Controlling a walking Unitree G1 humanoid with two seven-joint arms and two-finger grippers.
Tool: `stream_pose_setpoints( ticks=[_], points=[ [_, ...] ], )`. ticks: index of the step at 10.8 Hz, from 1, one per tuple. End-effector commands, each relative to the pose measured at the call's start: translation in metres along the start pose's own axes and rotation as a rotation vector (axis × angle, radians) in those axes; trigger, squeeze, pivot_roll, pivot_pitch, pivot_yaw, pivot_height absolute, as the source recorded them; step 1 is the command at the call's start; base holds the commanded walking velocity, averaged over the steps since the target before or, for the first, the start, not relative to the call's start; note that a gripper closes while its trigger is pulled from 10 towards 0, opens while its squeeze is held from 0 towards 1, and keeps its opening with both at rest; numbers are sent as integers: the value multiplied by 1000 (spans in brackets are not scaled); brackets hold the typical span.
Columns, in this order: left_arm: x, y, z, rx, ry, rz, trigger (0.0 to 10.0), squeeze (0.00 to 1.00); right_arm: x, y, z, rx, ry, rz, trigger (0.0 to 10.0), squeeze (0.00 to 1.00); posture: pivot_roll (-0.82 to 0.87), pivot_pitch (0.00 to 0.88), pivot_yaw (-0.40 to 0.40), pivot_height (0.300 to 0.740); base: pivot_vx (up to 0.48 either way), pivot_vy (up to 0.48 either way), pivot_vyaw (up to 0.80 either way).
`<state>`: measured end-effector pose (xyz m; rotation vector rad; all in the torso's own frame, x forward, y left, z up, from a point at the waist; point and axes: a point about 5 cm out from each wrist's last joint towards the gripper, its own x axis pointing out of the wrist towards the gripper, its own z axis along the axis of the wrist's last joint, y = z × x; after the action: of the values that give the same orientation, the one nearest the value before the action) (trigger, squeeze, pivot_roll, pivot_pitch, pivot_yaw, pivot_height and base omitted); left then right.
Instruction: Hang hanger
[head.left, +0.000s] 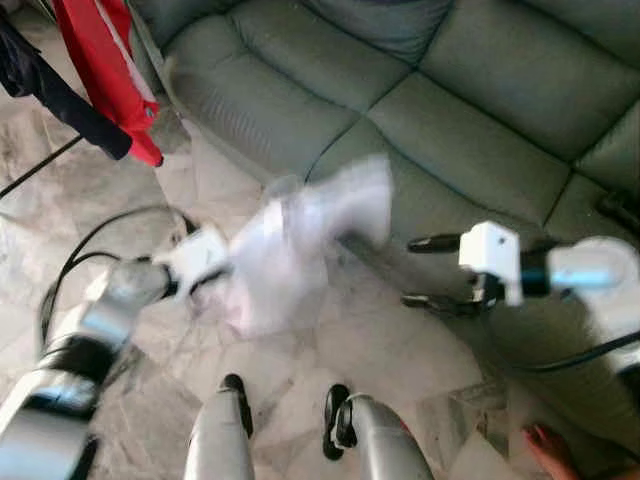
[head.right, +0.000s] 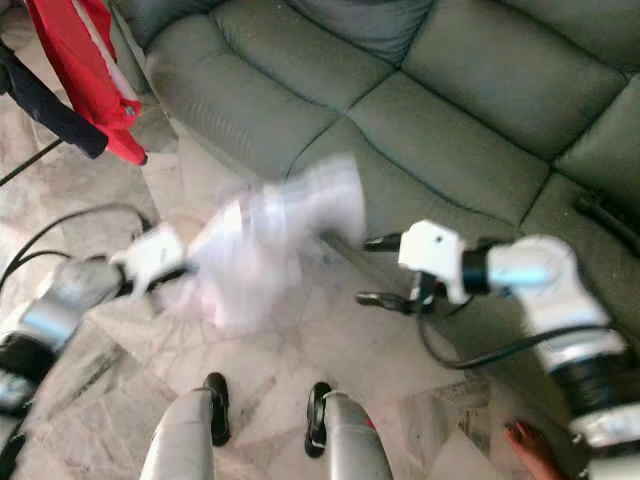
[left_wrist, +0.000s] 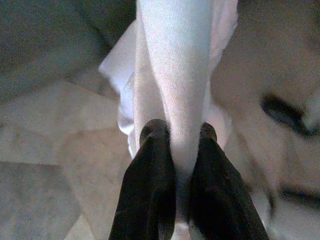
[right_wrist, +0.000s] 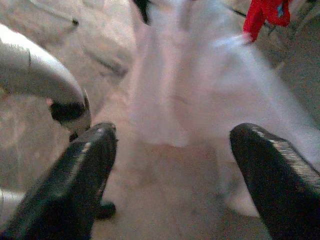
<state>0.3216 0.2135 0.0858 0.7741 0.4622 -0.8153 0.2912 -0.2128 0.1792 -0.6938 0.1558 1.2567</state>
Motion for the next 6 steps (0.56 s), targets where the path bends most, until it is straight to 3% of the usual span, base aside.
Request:
stream_pose_setpoints(
  ticks=[1,3,6],
  points=[
    [1,-6,7,51,-35,-49,0,0,-8,-4,-3,-21,42,9,10000,1000,0,269,-63,740,0,0,0],
    [5,-21,17,125,-94,-146,0,0,-7,-11,0,-18,56,58,10000,1000,-1,265,-67,740,0,0,0],
    [9,-42,37,177,-198,-264,0,0,8,-5,-13,20,78,155,10000,1000,5,264,-73,740,0,0,0]
  ],
)
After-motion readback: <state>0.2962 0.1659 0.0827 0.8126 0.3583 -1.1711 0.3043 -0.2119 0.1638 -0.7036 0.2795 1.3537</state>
